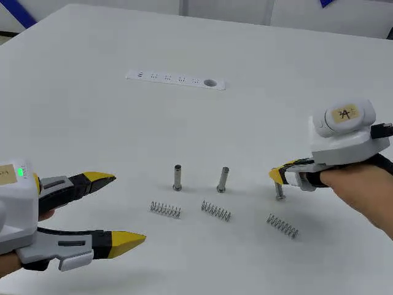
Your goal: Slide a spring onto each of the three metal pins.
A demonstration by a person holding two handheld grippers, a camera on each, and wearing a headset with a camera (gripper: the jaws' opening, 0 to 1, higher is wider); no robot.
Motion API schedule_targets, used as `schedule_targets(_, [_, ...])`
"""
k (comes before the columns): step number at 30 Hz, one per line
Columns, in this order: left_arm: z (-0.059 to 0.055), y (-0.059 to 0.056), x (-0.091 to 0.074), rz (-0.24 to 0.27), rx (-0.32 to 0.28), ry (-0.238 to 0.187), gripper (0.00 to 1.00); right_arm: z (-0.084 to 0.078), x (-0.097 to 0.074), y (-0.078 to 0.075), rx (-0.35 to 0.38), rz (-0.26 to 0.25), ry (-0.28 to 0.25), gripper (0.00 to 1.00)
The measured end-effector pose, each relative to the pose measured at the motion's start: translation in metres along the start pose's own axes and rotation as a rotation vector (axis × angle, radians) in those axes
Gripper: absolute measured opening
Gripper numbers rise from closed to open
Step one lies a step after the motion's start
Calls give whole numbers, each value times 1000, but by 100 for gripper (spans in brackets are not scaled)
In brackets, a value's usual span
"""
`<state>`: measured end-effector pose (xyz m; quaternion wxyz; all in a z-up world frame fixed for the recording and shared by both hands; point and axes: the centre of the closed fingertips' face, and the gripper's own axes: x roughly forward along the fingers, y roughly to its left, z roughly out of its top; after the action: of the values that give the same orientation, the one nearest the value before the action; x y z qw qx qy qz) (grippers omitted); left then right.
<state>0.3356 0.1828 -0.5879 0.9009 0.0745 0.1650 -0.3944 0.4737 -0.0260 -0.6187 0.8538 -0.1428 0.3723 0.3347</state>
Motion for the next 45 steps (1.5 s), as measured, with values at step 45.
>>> schedule_targets(45, [4, -3, -4, 6, 12, 3, 71, -7, -17, 3, -37, 10, -27, 10])
